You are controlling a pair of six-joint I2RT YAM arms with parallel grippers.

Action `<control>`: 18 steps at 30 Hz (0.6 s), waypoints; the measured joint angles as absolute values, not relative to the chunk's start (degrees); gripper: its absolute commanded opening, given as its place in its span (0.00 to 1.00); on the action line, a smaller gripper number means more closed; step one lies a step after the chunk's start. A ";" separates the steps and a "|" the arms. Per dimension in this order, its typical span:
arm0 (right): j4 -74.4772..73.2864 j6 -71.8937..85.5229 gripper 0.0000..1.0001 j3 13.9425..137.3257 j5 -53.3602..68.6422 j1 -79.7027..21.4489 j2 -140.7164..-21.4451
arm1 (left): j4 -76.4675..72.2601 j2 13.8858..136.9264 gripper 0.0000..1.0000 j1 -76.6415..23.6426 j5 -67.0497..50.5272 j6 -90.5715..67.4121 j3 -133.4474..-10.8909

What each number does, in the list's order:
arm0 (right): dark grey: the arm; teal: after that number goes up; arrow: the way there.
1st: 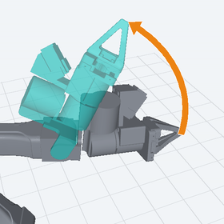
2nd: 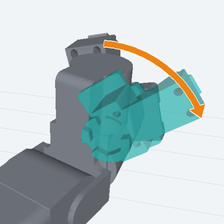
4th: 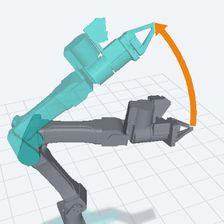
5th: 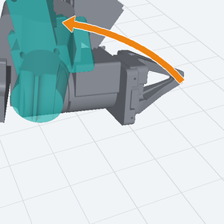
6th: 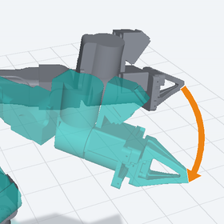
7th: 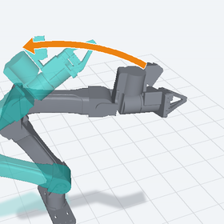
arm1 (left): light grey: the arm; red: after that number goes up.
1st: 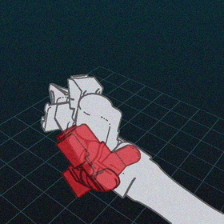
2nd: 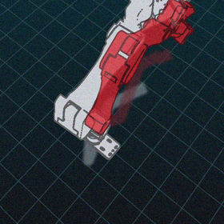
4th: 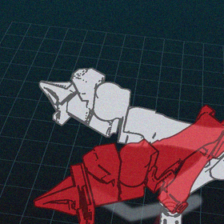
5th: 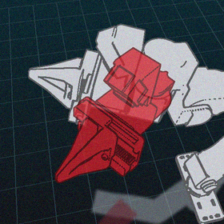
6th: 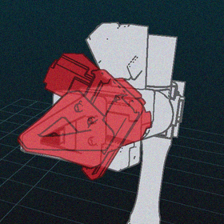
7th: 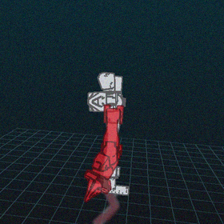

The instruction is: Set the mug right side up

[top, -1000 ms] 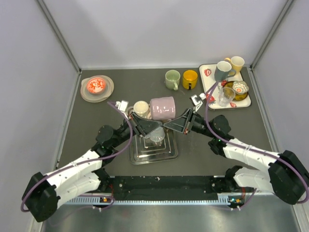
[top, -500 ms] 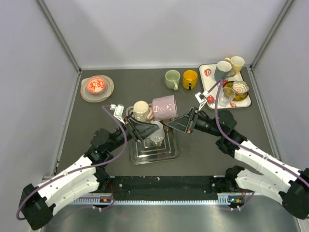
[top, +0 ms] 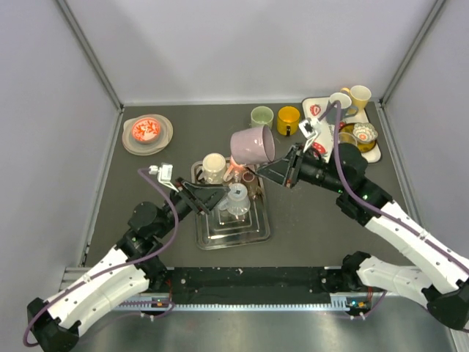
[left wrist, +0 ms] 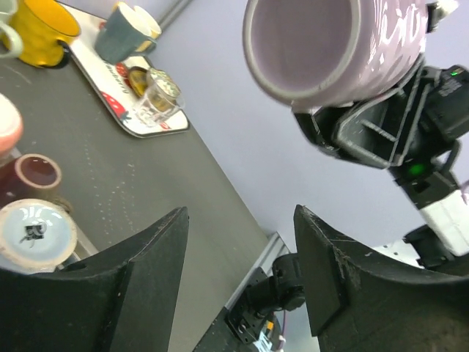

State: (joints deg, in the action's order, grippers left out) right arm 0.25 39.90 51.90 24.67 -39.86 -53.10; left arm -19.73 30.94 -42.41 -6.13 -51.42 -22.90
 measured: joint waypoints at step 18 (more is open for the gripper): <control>-34.17 20.99 0.00 96.14 -4.16 -39.68 -92.99 | 4.89 23.49 0.60 -42.39 13.45 -49.98 -22.94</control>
State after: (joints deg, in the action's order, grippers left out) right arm -34.17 20.99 96.14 -4.16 -39.68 -92.99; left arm 4.89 23.49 -42.39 13.45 -49.98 -22.94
